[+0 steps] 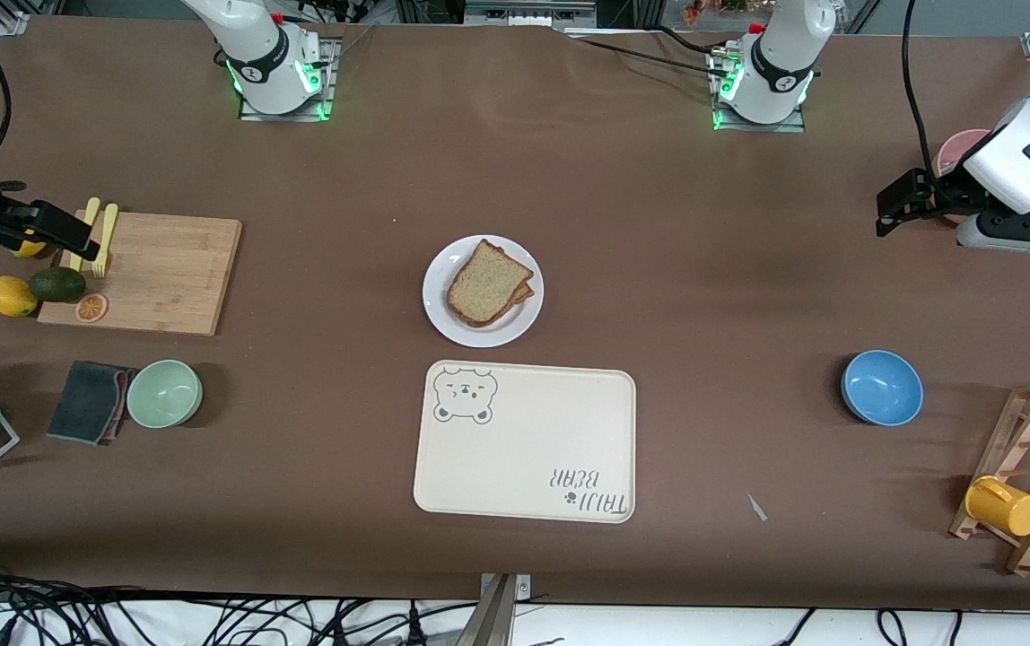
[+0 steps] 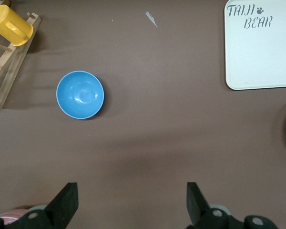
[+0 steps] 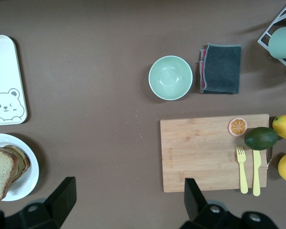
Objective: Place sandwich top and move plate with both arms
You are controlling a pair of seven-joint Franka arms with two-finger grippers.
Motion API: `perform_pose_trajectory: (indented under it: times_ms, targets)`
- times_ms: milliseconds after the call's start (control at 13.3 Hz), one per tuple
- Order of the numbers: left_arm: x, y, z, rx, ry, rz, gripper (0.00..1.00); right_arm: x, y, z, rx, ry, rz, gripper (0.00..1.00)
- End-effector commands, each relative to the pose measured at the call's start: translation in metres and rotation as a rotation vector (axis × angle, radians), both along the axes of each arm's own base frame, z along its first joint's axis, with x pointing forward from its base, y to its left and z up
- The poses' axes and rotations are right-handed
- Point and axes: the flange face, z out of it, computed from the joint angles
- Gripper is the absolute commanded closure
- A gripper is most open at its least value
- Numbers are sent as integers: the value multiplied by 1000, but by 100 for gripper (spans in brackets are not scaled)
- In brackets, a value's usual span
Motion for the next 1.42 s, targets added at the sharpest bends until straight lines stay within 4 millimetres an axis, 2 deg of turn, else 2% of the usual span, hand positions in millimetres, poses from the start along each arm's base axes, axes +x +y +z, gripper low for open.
perform_pose_trajectory:
  times_ms: [0,1349]
  targets:
    - [-4,-2,6,-26,4,4,0,-1,-4,6,9,-10,-2,0]
    - [-4,-2,6,-25,4,2,0,4,2,7,13,-42,8,0]
